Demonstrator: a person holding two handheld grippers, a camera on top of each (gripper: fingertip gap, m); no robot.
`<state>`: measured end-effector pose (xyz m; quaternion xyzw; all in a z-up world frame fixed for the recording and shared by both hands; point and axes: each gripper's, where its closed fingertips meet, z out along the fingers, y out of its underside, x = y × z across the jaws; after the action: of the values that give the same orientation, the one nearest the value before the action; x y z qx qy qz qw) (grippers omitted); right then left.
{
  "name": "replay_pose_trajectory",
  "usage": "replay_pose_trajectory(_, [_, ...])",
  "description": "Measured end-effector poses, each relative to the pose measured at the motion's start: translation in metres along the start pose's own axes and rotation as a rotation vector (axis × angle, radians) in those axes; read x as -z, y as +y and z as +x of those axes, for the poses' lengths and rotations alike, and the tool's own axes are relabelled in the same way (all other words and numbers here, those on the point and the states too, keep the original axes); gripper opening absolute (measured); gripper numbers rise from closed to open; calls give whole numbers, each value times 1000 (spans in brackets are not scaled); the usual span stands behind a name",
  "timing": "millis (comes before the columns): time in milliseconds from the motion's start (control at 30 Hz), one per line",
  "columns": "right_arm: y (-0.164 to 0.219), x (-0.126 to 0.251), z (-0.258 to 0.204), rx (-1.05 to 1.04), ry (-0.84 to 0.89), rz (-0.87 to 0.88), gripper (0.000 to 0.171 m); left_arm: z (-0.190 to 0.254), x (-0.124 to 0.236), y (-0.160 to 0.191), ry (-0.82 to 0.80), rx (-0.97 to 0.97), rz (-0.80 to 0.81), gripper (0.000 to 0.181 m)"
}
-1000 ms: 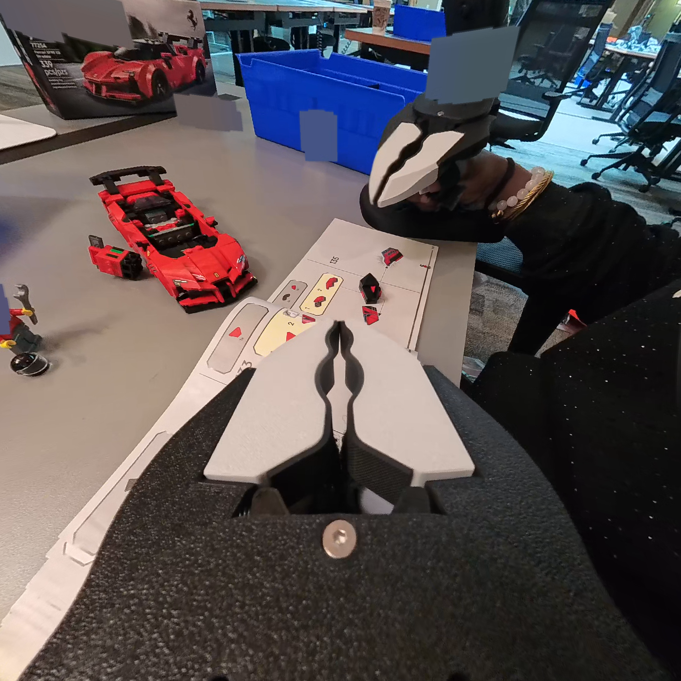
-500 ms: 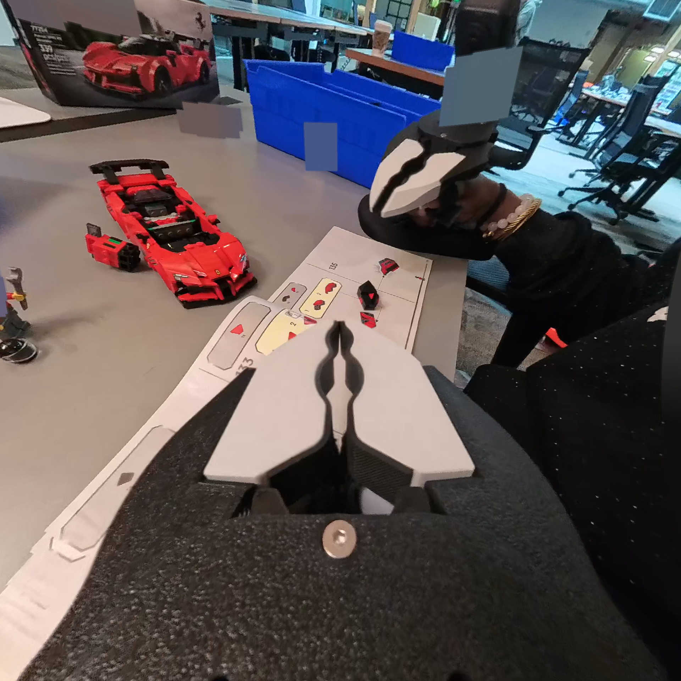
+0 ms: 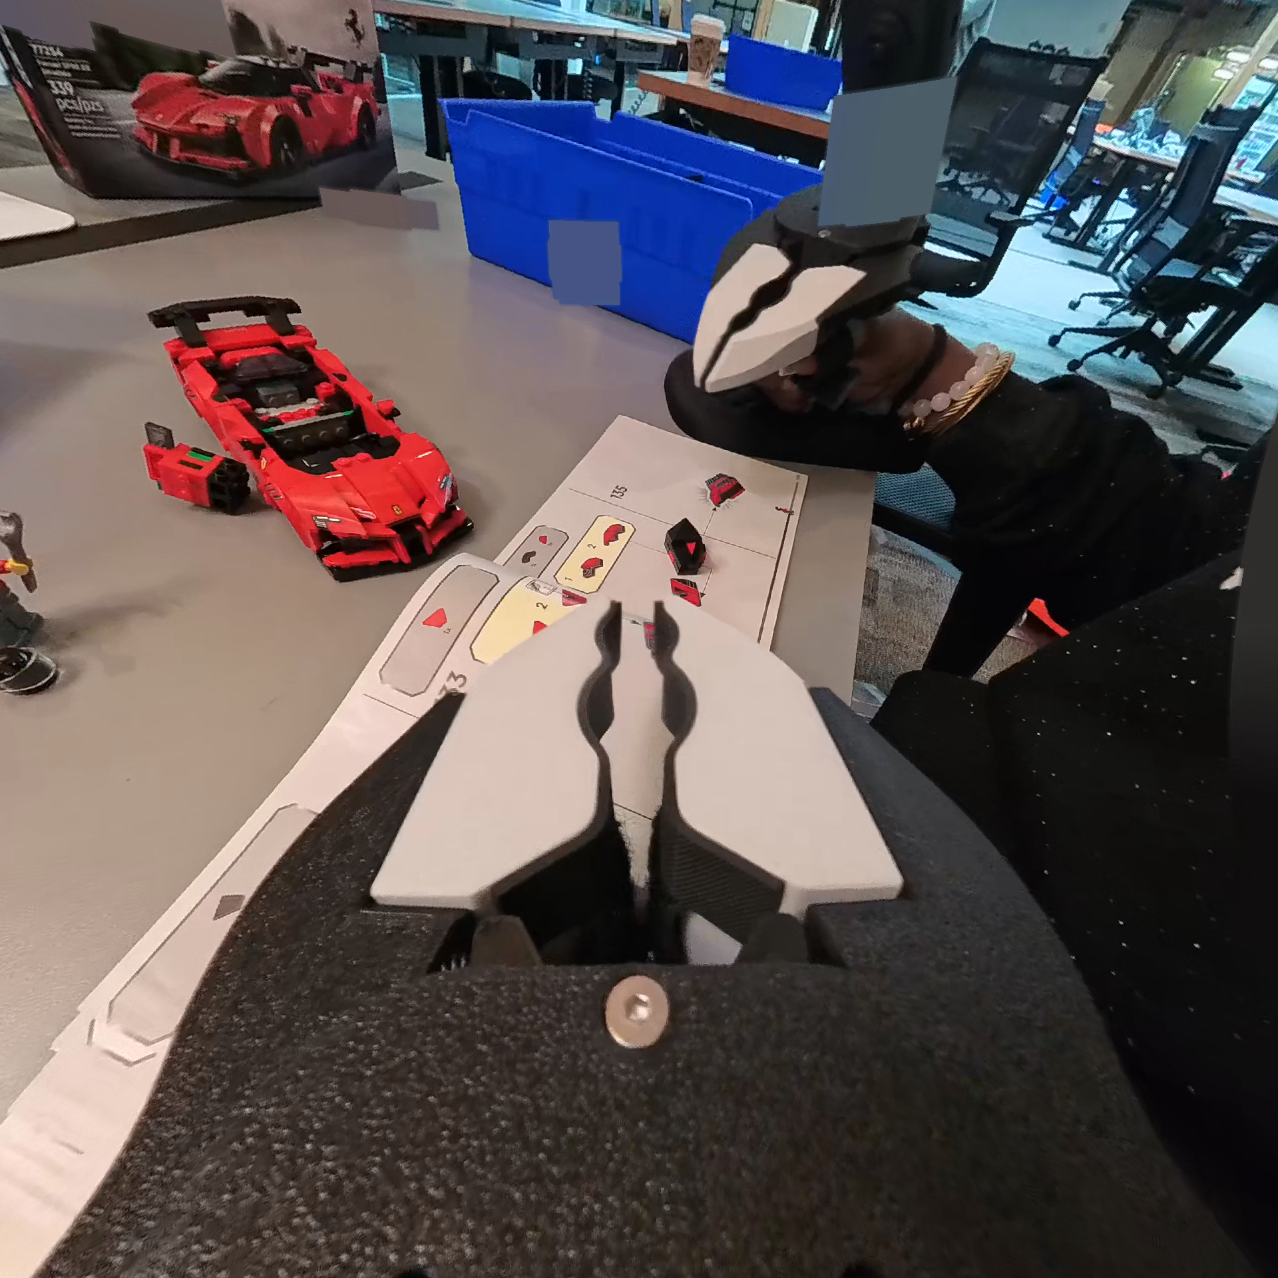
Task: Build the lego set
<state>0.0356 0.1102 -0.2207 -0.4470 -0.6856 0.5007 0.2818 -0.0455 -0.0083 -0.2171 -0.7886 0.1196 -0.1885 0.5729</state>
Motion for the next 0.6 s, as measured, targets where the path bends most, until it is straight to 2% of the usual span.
replay_pose_trajectory(67, [1,-1,3,3,27,-7,0,2,1,0,7,-15,5,0])
replay_pose_trajectory(133, [2,-1,6,-10,44,-17,13,3,0,1,10,-25,-4,0])
replay_pose_trajectory(200, [2,-1,3,-9,16,-15,0,1,-2,2,-8,-18,-20,4])
replay_pose_trajectory(267, [2,-1,0,8,9,-16,0,0,-3,4,-9,-10,-29,13])
replay_pose_trajectory(300, [2,-2,2,9,22,-19,0,2,-2,4,1,-11,-26,10])
replay_pose_trajectory(333, [3,-2,3,6,33,-23,0,3,-2,3,13,-16,-21,0])
replay_pose_trajectory(400, [4,-2,5,-6,39,-29,11,5,-2,4,24,-23,-23,0])
replay_pose_trajectory(433, [4,-2,4,-7,25,-27,1,4,-2,5,17,-20,-30,0])
replay_pose_trajectory(467, [3,-2,2,-2,15,-23,0,3,-3,5,8,-17,-36,0])
replay_pose_trajectory(567, [2,-2,3,8,36,-20,1,2,-3,5,4,-8,-33,7])
replay_pose_trajectory(600, [2,-2,5,5,46,-18,8,2,-2,4,10,-5,-25,5])
